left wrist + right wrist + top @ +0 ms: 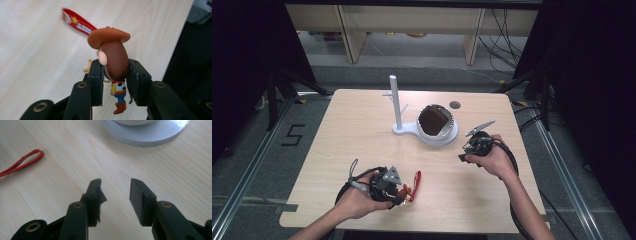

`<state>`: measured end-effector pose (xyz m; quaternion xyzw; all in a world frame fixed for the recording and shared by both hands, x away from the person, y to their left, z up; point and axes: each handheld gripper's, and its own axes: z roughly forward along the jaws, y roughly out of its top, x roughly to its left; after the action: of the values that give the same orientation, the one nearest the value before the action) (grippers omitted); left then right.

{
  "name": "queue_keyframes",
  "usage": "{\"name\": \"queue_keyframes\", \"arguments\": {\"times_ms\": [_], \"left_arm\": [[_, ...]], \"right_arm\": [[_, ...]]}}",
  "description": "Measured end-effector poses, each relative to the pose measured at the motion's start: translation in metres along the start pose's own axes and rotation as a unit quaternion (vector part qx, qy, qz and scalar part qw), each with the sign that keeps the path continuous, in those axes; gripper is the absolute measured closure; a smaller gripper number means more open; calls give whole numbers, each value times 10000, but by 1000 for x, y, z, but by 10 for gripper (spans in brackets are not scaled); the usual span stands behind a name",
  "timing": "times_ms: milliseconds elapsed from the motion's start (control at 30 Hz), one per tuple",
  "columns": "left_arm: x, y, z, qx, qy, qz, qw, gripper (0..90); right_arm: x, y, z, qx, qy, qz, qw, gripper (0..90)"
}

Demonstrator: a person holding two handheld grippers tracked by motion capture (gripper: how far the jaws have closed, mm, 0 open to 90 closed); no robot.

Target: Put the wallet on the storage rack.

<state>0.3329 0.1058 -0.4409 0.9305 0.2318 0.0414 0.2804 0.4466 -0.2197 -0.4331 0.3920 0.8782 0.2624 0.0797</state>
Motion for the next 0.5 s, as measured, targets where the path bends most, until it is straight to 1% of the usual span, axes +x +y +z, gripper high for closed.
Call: {"name": "queue_keyframes", "arguments": {"times_ms": [33,67,100,133,167,200,267,300,333,367,400,433,467,500], "left_arm": [[1,1,-2,-59,19,-33,10000,667],[3,1,-5,-75,46,0,10000,668],[3,2,-7,-78,63,-37,9999,668],[6,3,-11,-144,127,-3,9998,668],[6,3,-11,-144,127,-3,9998,668],[7,4,-12,-253,150,-100,9995,668],[10,5,-17,-320,229,-67,9992,668],[12,6,-21,-293,259,-16,9992,668],[13,7,-21,-462,276,-154,9984,668],[14,8,-24,-519,324,-163,9980,668],[16,9,-27,-569,370,-202,9975,669],[17,10,-29,-623,383,-209,9971,669],[19,11,-32,-673,436,-274,9964,669],[21,13,-35,-810,490,-292,9951,669]], "right_arm": [[0,0,0,-7,21,-20,10000,617],[1,-1,0,56,11,92,9999,616],[1,-1,1,27,18,73,10000,615],[1,-1,1,28,12,81,10000,615],[1,-1,1,28,12,81,10000,615],[1,-1,1,16,16,73,10000,615],[1,-2,1,-26,17,29,10000,614],[2,-2,0,-6,11,112,9999,613],[2,-2,0,-24,19,107,9999,613],[1,-3,1,-103,24,-9,9999,613],[2,-4,2,-141,3,80,9999,612],[5,-5,1,-97,23,231,9997,612],[5,-5,1,-97,23,231,9997,612],[3,-6,1,-160,31,111,9998,611]]}}
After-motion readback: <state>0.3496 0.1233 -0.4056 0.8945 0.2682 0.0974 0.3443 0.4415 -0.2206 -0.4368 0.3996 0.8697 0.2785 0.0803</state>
